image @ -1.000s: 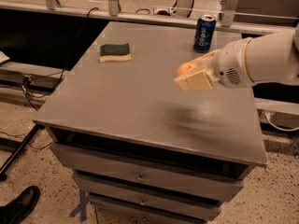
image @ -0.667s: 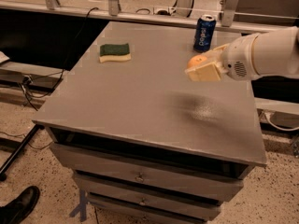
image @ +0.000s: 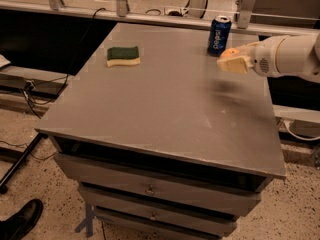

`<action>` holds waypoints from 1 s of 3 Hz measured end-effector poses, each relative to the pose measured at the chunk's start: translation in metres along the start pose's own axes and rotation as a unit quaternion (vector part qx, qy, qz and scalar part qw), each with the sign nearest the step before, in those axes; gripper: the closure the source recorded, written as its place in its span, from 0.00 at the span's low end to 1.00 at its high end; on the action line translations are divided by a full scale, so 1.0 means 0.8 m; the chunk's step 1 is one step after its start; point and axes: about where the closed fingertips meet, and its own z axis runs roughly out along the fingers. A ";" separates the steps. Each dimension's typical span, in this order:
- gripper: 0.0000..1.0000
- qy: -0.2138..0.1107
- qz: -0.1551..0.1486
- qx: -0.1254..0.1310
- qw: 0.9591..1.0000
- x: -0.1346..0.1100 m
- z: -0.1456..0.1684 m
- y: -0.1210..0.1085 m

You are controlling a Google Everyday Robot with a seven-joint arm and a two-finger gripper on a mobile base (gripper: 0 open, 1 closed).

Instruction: Move orange near pepsi can

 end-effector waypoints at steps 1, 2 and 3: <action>1.00 -0.021 0.020 0.031 0.999 0.011 0.034 -0.043; 1.00 -0.039 0.036 0.049 0.997 0.018 0.060 -0.073; 0.84 -0.047 0.045 0.056 0.996 0.022 0.082 -0.091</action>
Offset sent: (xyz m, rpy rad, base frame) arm 0.1026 -0.0503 -0.0370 0.1206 -0.1070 -0.1652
